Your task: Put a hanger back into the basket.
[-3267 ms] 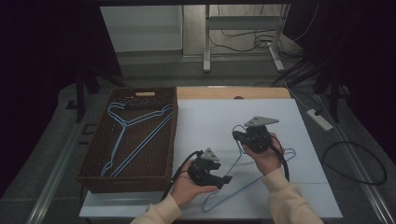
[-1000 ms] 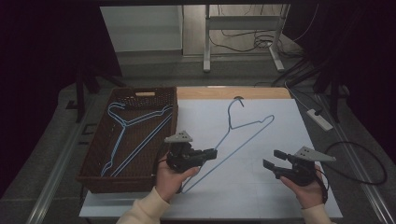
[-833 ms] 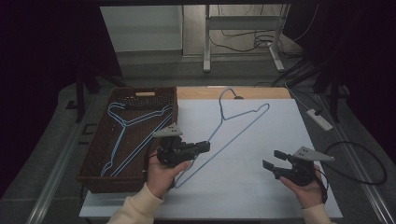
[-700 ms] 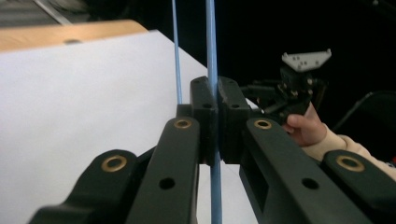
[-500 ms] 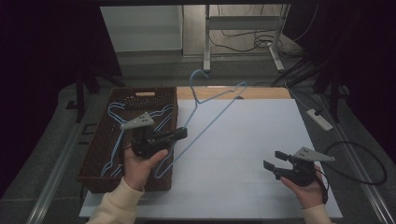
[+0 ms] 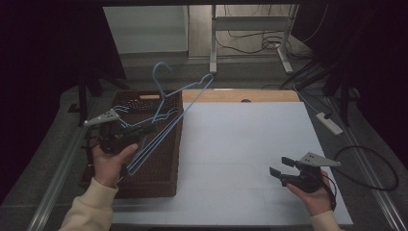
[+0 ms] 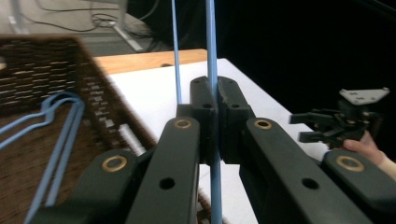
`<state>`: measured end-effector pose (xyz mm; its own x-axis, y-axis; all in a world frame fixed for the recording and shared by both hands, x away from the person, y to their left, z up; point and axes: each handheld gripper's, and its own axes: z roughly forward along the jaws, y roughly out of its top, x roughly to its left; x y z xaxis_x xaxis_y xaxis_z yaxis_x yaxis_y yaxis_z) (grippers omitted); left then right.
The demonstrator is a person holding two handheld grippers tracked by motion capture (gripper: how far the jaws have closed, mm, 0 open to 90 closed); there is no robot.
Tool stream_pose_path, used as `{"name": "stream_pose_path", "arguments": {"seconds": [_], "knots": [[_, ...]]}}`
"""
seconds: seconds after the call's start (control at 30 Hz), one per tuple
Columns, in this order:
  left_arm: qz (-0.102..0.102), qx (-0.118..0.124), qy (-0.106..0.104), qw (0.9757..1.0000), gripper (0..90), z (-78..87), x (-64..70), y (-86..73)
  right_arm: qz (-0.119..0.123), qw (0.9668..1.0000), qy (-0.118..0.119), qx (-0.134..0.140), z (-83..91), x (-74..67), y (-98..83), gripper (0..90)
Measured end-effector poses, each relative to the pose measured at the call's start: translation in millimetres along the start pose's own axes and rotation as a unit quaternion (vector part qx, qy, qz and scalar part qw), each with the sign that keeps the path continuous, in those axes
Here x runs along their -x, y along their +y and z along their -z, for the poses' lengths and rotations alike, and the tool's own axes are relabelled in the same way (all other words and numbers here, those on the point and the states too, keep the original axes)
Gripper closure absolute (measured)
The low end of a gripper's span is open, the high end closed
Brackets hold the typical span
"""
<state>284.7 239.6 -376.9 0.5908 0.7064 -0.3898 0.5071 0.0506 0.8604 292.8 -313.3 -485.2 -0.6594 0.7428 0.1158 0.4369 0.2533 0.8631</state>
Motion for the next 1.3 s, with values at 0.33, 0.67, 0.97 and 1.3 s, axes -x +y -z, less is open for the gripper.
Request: {"name": "stream_pose_path", "arguments": {"seconds": [0.33, 0.67, 0.97, 1.3], "knots": [[0.011, -0.014, 0.042, 0.9990, 86.9, 16.5, -42.0, -4.8, 0.003, 1.0000, -0.006, -0.007, -2.8, -0.2, -1.4, 31.4], [-0.003, -0.045, 0.053, 0.9976, 87.0, 23.4, -64.0, -8.3, 0.000, 0.9999, -0.014, -0.007, -3.5, 0.3, -1.4, 31.6], [-0.006, -0.068, 0.058, 0.9959, 87.0, 26.6, -72.3, -15.4, 0.007, 0.9998, -0.016, -0.014, -6.6, -1.7, -1.1, 31.7], [-0.001, -0.075, 0.070, 0.9947, 87.0, 30.6, -77.8, -19.4, 0.008, 0.9997, -0.016, -0.016, -7.0, -3.4, -1.4, 31.7]]}}
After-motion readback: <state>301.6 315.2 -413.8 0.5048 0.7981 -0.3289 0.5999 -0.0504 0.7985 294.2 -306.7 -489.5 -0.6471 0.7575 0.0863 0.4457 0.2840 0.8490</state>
